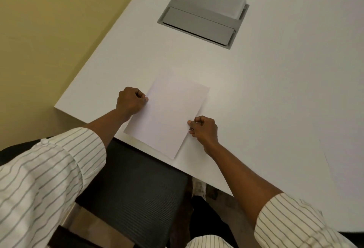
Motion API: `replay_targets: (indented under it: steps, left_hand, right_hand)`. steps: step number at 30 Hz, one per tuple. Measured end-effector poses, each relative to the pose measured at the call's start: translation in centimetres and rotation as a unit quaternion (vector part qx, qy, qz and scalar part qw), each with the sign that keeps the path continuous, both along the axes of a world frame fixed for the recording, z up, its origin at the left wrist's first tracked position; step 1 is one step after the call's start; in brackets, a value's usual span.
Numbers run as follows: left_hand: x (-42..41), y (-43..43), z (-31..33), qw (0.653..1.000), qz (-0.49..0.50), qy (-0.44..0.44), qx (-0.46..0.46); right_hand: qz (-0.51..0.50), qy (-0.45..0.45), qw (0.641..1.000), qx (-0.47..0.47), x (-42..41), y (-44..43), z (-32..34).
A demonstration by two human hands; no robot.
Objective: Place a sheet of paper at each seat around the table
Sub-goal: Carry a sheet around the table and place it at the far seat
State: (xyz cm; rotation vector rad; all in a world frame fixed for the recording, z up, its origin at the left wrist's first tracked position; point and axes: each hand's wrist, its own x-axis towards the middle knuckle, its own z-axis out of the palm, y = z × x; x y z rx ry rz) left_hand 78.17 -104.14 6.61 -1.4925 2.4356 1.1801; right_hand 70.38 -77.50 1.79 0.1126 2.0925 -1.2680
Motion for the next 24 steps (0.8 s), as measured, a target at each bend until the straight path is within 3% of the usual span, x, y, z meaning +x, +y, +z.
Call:
replay_targets:
  steps: [12, 24]
  left_hand:
    - [-1.7, -0.9, -5.4, 0.995, -0.056, -0.072, -0.037]
    - [-2.6, -1.5, -7.2, 0.986, -0.081, -0.107, -0.096]
  right_hand:
    - [0.049, 0.056, 0.985, 0.156, -1.2, -2.0, -4.3]
    - [0.097, 0.096, 0.964, 0.228, -1.8, -3.1, -5.2]
